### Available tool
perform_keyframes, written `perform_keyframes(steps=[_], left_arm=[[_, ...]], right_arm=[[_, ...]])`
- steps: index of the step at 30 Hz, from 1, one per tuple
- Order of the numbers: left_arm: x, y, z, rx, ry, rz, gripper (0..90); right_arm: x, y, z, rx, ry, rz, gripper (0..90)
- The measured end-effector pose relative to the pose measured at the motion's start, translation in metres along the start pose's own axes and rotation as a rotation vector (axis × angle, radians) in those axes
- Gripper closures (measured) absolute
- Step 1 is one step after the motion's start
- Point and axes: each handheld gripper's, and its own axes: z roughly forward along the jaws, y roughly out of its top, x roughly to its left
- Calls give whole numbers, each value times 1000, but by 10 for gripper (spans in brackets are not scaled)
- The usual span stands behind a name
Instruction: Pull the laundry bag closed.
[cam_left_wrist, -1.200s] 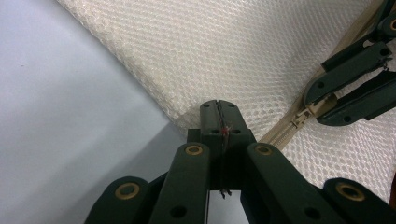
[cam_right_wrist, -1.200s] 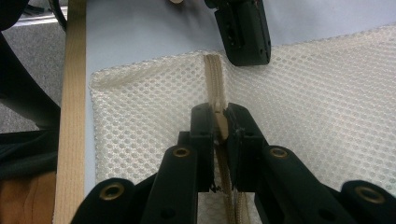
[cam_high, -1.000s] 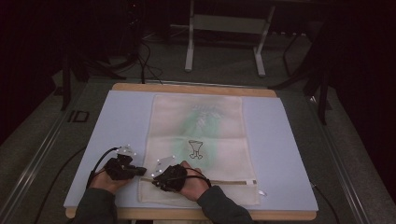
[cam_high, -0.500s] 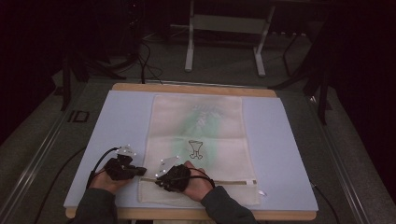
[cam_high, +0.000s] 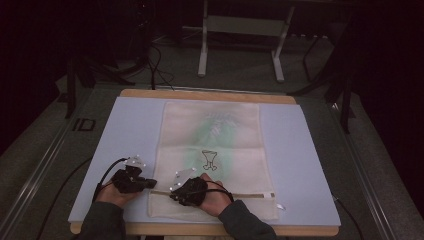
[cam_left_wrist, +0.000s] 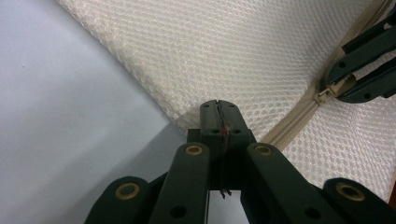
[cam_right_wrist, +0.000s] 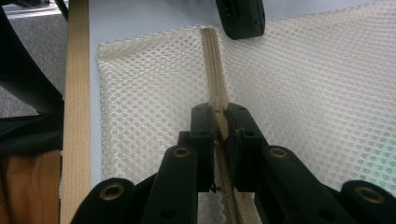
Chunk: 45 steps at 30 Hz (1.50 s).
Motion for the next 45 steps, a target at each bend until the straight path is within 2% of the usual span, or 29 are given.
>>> perform_keyframes(steps=[45], left_arm=[[0,0,0,-2,1,1,899]], right_arm=[[3,-15,-17,30,-22,-16,822]])
